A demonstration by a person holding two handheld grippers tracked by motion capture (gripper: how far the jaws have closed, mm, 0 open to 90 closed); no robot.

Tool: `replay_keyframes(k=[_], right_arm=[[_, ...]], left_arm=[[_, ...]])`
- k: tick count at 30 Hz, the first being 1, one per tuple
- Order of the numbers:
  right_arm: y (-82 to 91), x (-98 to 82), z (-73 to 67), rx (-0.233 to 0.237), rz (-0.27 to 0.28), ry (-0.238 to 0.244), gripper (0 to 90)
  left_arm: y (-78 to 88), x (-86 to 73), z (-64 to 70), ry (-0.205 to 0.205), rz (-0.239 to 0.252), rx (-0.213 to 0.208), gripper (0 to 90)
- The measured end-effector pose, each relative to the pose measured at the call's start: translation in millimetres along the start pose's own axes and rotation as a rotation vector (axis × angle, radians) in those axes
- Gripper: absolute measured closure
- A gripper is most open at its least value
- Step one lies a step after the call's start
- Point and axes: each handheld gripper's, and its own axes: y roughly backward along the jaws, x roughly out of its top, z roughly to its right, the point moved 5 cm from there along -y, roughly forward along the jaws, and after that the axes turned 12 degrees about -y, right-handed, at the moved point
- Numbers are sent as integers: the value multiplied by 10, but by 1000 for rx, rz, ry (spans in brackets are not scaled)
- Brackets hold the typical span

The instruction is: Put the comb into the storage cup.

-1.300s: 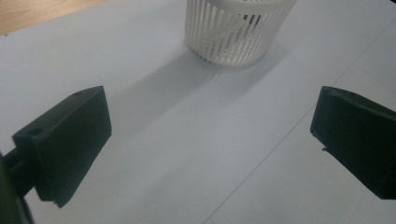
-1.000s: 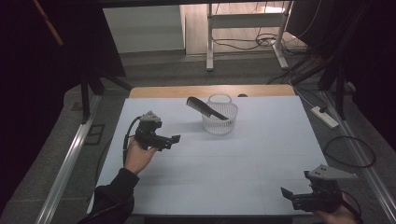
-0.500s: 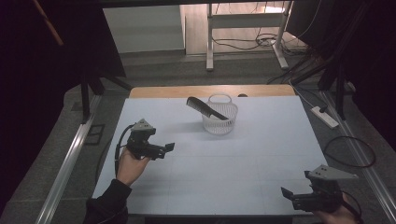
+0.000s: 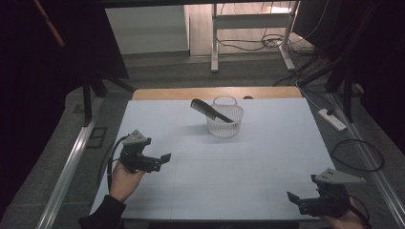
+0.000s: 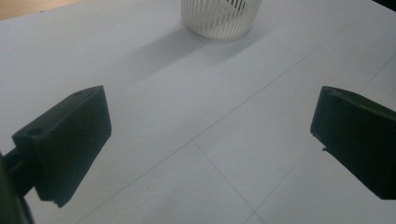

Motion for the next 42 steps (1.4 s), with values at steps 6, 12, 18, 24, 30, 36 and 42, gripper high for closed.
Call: replay_keyframes(k=[6,12,18,24,30,36,42], right_arm=[[0,-1,2,-1,-1,-2,0],[0,-3,1,-2,-2,-2,0],[-1,-3,0,-5,-4,0,0],[0,-4,1,-7,-4,-1,0],[-2,-5,0,-9,-6,1,0],[-6,-6,-4,-13,-9,6,0],[-4,-6,-5,-16,-9,8,0]], left_arm=[[91,-91,55,3,-3,-7,0],[192,-195,80,4,2,-5,0],[302,-269,119,17,13,-4,0],[393,-342,185,20,19,-8,0],[490,-419,260,27,18,-4,0],[555,-479,325,29,17,-5,0],[616,-548,362,38,9,3,0]])
